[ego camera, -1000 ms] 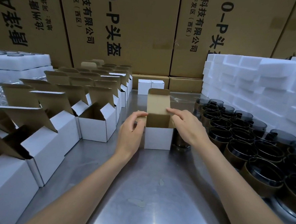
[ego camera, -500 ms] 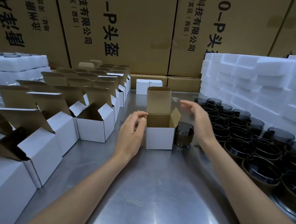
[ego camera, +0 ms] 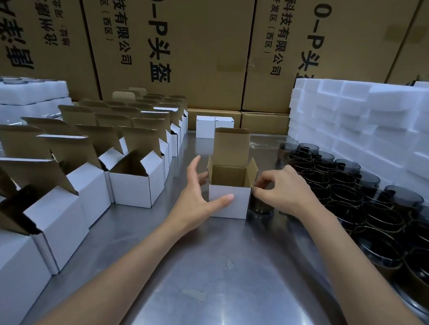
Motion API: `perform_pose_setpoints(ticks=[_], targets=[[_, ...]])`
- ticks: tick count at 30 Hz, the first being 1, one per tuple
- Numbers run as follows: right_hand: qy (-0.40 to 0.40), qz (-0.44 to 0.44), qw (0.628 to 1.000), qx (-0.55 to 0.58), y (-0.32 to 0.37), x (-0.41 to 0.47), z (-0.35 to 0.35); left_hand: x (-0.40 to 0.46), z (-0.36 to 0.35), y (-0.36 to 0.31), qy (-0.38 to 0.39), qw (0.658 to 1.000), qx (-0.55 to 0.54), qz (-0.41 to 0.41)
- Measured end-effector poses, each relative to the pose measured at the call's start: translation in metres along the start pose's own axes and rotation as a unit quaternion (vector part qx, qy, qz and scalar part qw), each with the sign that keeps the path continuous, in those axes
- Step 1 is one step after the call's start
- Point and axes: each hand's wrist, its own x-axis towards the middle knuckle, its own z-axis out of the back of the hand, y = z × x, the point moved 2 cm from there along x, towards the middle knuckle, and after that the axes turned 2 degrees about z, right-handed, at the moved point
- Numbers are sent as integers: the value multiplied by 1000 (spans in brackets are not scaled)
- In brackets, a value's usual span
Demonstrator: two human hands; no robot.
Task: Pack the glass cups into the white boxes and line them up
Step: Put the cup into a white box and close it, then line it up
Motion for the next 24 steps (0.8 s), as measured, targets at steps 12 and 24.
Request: perform_pose_setpoints(ticks=[12, 24], targets=[[-274, 27, 894, 353, 11, -4, 34, 3, 2, 2, -34, 999, 4, 0], [-289, 235, 928, 30, 51, -13, 2, 2, 0, 1, -24, 999, 6, -21]])
